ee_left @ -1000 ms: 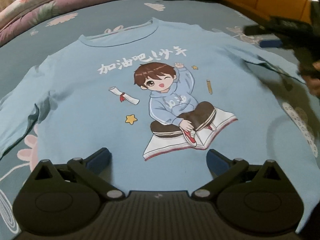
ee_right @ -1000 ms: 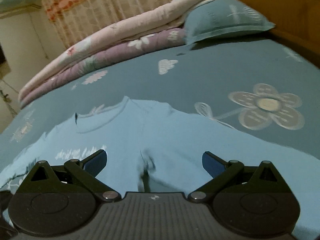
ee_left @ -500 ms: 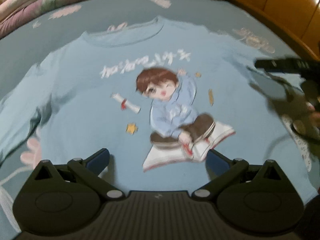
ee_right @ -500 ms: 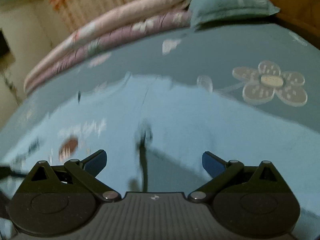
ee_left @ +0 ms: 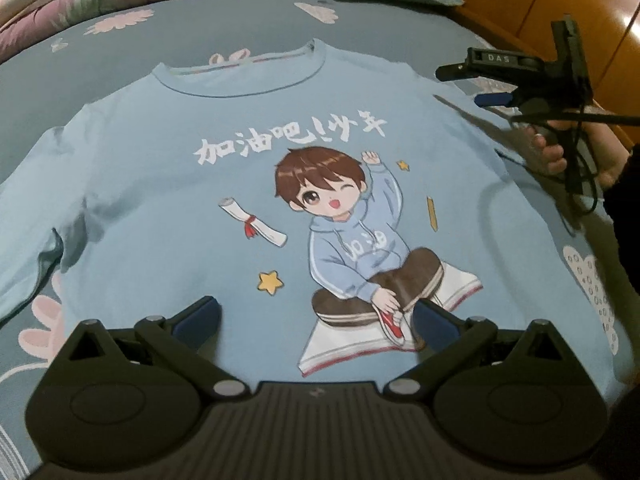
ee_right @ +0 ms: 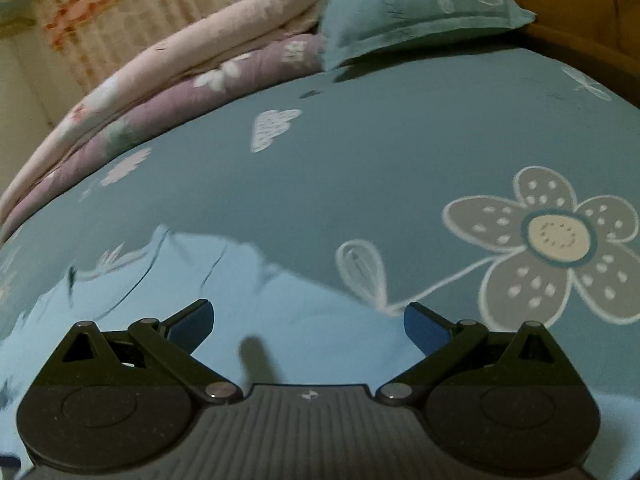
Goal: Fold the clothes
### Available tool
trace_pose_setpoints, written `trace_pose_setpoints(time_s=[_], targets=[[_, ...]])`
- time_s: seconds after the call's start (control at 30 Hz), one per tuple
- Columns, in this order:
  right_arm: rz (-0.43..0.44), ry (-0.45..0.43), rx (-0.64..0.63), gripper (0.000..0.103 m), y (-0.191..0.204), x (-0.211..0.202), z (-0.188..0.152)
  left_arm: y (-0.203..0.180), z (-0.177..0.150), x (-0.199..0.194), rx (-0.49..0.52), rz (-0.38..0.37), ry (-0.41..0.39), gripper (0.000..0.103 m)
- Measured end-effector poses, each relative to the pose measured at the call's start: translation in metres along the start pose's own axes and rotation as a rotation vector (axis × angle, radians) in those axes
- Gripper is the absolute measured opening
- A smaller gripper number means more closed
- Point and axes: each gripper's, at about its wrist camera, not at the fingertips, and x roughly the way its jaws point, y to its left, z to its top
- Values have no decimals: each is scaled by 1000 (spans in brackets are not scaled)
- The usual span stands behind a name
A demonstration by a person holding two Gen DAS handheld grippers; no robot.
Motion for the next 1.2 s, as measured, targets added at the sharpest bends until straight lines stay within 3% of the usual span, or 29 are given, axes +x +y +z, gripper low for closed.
trace_pose_setpoints(time_s=[0.07, 0.23, 0.53, 0.77, 0.9, 1.0, 1.2], targets=[[-10, 12, 1, 103, 7, -3, 7, -1, -1, 0, 15, 4, -6, 102], [185, 17, -173, 103, 62, -3, 5, -9, -10, 0, 108, 27, -22, 102], [186, 88, -297, 103, 111, 53, 25, 5, -21, -17, 159, 100, -30, 102], [189, 142, -394, 103, 150, 96, 39, 24, -24, -18, 64, 70, -54, 102], [311, 153, -502, 103, 197, 75, 35, 19, -31, -41, 124, 112, -55, 102], [407, 213, -551, 103, 234, 75, 28, 30, -45, -59, 105, 142, -39, 102], [603, 316, -702, 103, 327, 92, -6, 51, -70, -84, 51, 275, -47, 102]])
